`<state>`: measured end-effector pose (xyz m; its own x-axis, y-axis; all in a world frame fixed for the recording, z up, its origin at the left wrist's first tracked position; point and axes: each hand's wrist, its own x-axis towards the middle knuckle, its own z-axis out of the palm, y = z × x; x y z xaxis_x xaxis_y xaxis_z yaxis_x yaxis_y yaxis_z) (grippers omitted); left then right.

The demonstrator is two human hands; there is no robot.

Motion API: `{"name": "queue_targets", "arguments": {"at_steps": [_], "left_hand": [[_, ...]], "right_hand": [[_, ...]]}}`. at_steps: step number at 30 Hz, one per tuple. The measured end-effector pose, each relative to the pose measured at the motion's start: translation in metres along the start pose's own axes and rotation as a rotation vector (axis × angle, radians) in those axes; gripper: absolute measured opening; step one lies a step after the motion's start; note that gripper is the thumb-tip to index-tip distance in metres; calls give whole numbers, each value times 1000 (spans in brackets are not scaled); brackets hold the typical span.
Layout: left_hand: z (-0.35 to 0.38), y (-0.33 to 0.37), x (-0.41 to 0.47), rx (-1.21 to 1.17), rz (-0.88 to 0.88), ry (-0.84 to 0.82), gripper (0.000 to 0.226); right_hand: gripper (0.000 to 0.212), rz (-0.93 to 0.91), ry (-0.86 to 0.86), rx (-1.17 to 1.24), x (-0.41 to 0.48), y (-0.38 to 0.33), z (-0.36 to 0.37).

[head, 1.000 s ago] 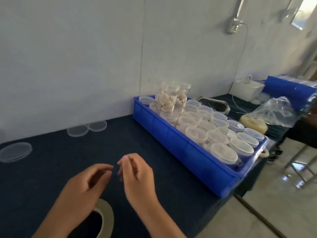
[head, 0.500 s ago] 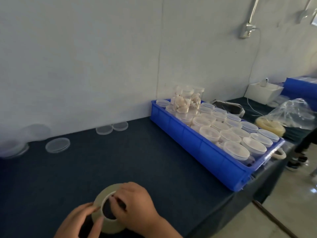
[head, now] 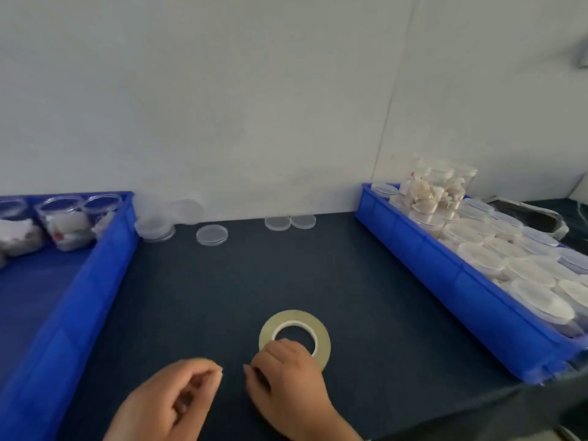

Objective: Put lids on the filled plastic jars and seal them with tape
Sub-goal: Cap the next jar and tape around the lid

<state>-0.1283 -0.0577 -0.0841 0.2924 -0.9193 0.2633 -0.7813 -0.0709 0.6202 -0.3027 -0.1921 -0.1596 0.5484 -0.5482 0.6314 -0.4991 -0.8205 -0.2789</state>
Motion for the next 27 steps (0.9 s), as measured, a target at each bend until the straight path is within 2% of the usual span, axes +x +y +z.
{"name": "queue_targets", "arguments": {"at_steps": [1, 3, 5, 8, 11, 14, 19, 22, 25, 27], "left_hand": [[-7, -2, 3, -1, 45, 63, 11], [-28, -5, 7, 4, 107, 191, 14], [-54, -10, 11, -36, 53, 215, 13], [-92, -26, 22, 47, -111, 237, 13], [-128, -51, 36, 225, -261, 166, 16], [-157, -78, 59, 359, -342, 149, 25], [-180, -123, 122, 510, -496, -171, 47], [-172, -132, 163, 485, -401, -185, 57], [-156, -137, 202, 474, -276, -141, 44], [-146, -145, 232, 513, -229, -135, 50]], "right_hand": [[25, 14, -1, 8, -1, 0, 0], [22, 39, 0, 33, -1, 1, -2], [20, 49, 7, 60, -1, 1, -3], [19, 28, 12, 85, 0, 0, -3], [17, 0, 21, 88, 1, 0, -3], [25, -9, 45, 102, 4, -3, -3], [32, -22, 74, 99, 6, -4, 1], [32, -13, 50, 77, 12, 0, -4], [30, -34, 93, 73, 0, -7, 16], [30, -101, 131, 86, 9, 14, 10]]}}
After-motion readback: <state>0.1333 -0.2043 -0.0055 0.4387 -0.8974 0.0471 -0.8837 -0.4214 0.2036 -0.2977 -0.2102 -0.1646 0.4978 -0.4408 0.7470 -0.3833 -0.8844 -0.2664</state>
